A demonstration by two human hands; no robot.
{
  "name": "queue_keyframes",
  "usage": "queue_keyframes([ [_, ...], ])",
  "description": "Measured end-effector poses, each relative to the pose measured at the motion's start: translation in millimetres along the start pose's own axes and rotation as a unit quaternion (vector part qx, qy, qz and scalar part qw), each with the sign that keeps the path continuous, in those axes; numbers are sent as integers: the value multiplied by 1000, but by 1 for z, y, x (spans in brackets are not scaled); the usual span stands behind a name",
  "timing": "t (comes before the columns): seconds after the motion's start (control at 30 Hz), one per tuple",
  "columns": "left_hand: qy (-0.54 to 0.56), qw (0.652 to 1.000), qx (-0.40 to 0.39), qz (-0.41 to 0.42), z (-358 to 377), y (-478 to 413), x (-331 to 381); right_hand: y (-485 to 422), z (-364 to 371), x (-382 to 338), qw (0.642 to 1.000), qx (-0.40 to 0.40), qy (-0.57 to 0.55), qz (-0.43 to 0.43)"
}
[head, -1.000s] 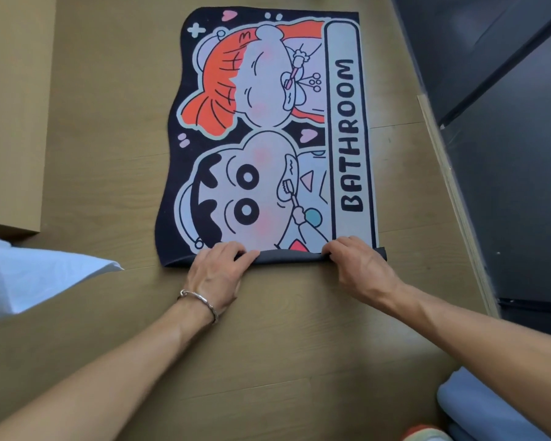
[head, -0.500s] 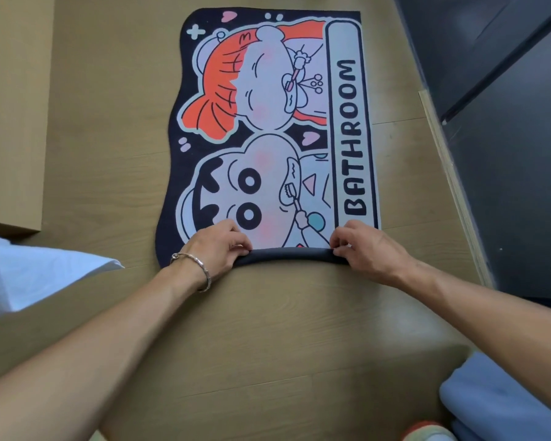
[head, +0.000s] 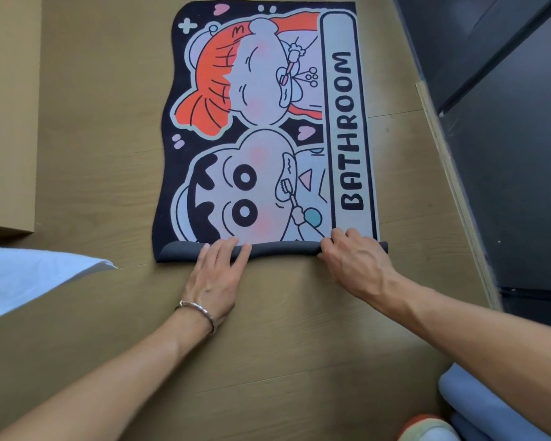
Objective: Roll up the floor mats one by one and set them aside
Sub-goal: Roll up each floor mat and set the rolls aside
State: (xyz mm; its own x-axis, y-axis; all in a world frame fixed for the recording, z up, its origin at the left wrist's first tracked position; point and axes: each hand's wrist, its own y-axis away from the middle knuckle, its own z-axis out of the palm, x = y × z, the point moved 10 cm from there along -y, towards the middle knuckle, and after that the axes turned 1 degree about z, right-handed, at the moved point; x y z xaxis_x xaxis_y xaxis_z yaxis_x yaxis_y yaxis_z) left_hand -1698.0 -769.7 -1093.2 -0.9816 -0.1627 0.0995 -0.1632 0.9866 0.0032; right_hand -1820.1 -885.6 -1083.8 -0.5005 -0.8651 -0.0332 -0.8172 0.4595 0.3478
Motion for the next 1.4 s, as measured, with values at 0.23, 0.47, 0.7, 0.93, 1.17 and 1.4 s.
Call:
queue_keyframes([
  [0.23, 49, 998, 25, 38, -13, -26, -22, 4, -8, -1, 1000, -25, -3, -6],
  [0.47, 100, 989, -106, 35, 12, -23, -45, 0, -3, 3, 999, -52, 1, 3],
  [0.7, 10, 979, -192, 70, 21, -4, -23, 7, 1, 11, 997, -82, -13, -5],
  [0.93, -21, 992, -81, 90, 4, -12, -18, 6, 3, 18, 999, -16, -36, -7],
  [1.17, 6, 1000, -2, 14, -7, -20, -24, 5, -4, 18, 998, 62, 4, -31],
  [1.4, -26, 999, 19, 9, -12, -19, -9, 10, -2, 6, 996, 69, 43, -46],
])
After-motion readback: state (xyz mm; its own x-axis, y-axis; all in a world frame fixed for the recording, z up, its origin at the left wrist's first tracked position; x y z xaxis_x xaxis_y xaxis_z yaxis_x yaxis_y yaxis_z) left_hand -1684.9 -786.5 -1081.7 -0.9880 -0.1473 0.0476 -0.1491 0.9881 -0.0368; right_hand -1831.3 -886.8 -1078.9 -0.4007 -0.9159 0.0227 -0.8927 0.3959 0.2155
